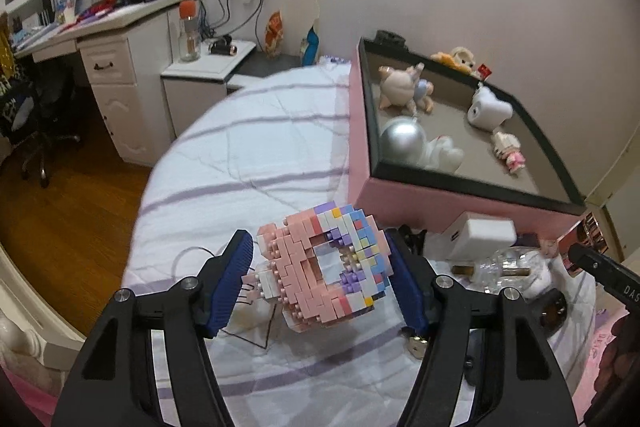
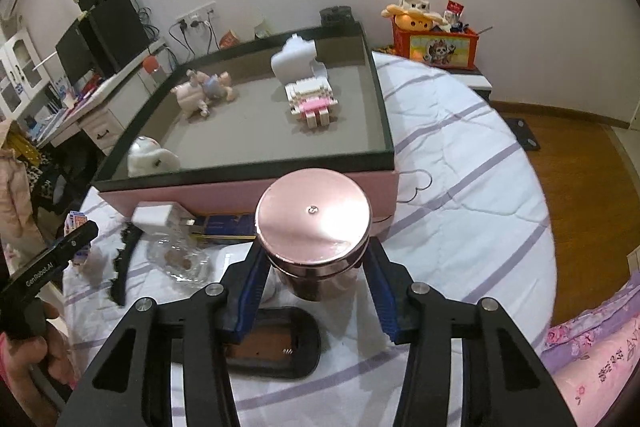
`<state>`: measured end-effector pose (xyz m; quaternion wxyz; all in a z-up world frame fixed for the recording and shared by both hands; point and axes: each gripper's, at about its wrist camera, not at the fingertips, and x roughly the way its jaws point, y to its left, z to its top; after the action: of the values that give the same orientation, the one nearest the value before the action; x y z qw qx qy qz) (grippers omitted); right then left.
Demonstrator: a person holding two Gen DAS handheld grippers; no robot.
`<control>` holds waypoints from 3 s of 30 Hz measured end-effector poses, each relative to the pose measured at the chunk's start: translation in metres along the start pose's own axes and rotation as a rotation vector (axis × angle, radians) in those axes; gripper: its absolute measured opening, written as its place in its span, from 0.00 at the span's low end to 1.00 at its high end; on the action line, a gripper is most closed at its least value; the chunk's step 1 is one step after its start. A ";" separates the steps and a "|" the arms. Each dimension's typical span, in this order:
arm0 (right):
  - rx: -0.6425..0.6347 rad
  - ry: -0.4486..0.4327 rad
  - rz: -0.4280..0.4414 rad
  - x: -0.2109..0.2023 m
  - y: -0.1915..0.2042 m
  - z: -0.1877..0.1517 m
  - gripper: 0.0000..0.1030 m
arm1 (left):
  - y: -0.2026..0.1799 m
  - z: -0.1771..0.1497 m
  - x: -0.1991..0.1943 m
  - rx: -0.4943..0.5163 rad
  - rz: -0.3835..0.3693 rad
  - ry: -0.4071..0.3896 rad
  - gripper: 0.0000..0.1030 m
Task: Organize rigid objects
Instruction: 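Carry the jar and block donut into the tray and open both grippers, then withdraw both tools back from the tray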
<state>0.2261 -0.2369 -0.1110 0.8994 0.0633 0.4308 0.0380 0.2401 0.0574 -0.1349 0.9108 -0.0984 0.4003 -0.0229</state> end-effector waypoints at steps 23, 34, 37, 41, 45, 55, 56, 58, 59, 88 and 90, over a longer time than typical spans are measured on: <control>-0.122 -0.094 0.037 0.003 0.030 0.091 0.47 | -0.114 0.104 0.018 0.179 -0.158 -0.068 0.65; -0.153 0.048 0.025 0.064 0.023 0.088 0.48 | -0.152 0.096 0.099 0.245 -0.146 0.092 0.65; -0.164 0.071 0.014 0.072 0.021 0.086 0.48 | -0.153 0.094 0.108 0.245 -0.139 0.117 0.65; -0.188 0.073 -0.010 0.075 0.023 0.086 0.48 | -0.160 0.091 0.106 0.281 -0.102 0.122 0.67; -0.208 0.066 -0.053 0.076 0.026 0.087 0.74 | -0.158 0.091 0.099 0.276 -0.081 0.109 0.89; -0.172 0.032 -0.050 0.041 0.030 0.077 0.84 | -0.141 0.086 0.040 0.256 -0.059 0.018 0.99; -0.154 0.031 -0.033 0.034 0.028 0.074 0.85 | -0.138 0.084 0.030 0.250 -0.064 0.005 0.99; -0.121 0.024 -0.008 0.023 0.025 0.070 0.90 | -0.131 0.078 0.007 0.234 -0.067 -0.026 0.99; -0.102 0.013 0.006 0.013 0.024 0.067 0.93 | -0.127 0.075 -0.004 0.225 -0.067 -0.040 0.99; -0.117 -0.255 -0.022 -0.170 0.068 -0.006 1.00 | -0.037 -0.021 -0.178 0.062 0.023 -0.181 1.00; -0.118 -0.252 -0.026 -0.172 0.066 -0.009 1.00 | -0.036 -0.028 -0.178 0.060 0.026 -0.167 1.00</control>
<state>0.1104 -0.1916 0.0251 0.9489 0.0092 0.3124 0.0434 0.1005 0.0389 -0.0175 0.9438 -0.0674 0.3233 -0.0151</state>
